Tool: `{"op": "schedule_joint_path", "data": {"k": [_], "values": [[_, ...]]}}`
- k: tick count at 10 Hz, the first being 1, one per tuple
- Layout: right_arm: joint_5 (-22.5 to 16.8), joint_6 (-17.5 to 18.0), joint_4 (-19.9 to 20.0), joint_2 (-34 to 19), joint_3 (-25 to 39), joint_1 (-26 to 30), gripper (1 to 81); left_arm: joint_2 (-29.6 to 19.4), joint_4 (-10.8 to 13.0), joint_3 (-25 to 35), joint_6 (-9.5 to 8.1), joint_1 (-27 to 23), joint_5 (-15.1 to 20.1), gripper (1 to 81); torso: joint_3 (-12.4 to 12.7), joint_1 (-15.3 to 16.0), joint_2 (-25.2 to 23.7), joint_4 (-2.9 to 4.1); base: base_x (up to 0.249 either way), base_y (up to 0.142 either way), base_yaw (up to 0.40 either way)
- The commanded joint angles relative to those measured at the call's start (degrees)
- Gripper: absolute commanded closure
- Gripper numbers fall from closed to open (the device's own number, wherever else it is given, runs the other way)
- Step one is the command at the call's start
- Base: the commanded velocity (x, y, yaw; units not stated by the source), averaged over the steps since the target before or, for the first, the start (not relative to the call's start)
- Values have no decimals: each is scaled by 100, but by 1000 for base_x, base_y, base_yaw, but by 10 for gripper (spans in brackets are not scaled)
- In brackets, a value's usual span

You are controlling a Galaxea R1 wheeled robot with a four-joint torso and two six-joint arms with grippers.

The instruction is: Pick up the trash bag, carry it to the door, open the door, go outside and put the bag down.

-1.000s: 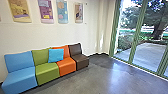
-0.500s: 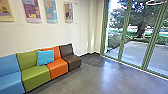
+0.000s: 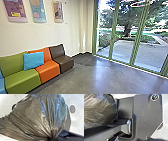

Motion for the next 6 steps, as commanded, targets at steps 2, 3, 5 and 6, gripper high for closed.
{"op": "schedule_joint_path", "data": {"k": [2, 3, 5, 6], "values": [[-342, -16, -30, 60, -78, 377, 10, 33, 7, -1, 46, -410, 399, 811, 0, 0, 0, 0, 0, 0, -258], [-342, -16, -30, 95, -131, 369, 10, 33, 7, -1, 46, -410, 408, 811, 0, 0, 0, 0, 0, 0, -258], [-342, -25, -30, 148, -228, 369, 10, 24, 7, -1, 46, -410, 390, 811, 0, 0, 0, 0, 0, 0, -259], [-342, -25, -30, 157, -237, 369, 10, 32, 7, -1, 46, -410, 390, 811, 0, 0, 0, 0, 0, 0, -263]]}}
